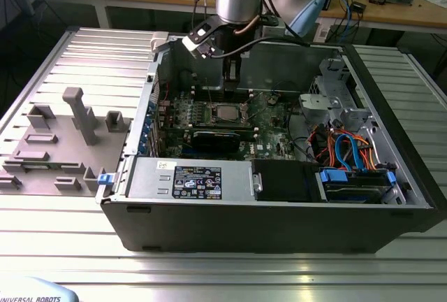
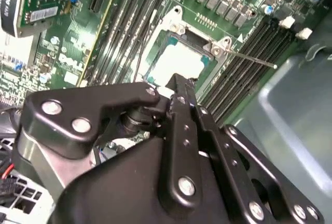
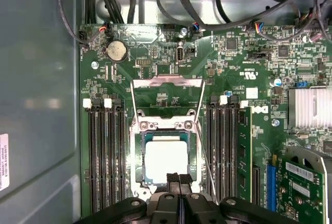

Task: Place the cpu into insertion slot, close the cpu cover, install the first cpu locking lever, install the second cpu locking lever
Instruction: 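Close the cpu cover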

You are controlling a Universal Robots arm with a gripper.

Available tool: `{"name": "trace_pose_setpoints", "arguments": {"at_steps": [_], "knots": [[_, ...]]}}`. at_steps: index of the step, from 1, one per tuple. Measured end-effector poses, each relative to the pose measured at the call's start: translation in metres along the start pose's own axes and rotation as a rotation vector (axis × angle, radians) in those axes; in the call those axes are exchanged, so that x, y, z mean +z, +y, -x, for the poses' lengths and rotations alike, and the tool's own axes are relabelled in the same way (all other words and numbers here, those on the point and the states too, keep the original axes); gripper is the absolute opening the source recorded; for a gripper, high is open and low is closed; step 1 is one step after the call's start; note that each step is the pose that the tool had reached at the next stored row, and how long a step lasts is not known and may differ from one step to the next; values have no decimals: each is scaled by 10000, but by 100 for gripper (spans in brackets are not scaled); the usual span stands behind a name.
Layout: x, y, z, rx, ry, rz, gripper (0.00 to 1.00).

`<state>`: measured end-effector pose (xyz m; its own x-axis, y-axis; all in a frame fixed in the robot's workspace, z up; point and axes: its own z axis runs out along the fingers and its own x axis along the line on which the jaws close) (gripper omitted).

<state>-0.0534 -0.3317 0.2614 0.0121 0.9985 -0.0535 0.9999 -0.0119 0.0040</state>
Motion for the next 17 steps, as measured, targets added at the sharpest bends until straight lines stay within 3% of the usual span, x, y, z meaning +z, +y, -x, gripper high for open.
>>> {"name": "trace_pose_setpoints", "arguments": {"at_steps": [7,17], "knots": [[-31,0,1,-389,1,20,11],[-30,0,1,-400,2,21,11]]}}
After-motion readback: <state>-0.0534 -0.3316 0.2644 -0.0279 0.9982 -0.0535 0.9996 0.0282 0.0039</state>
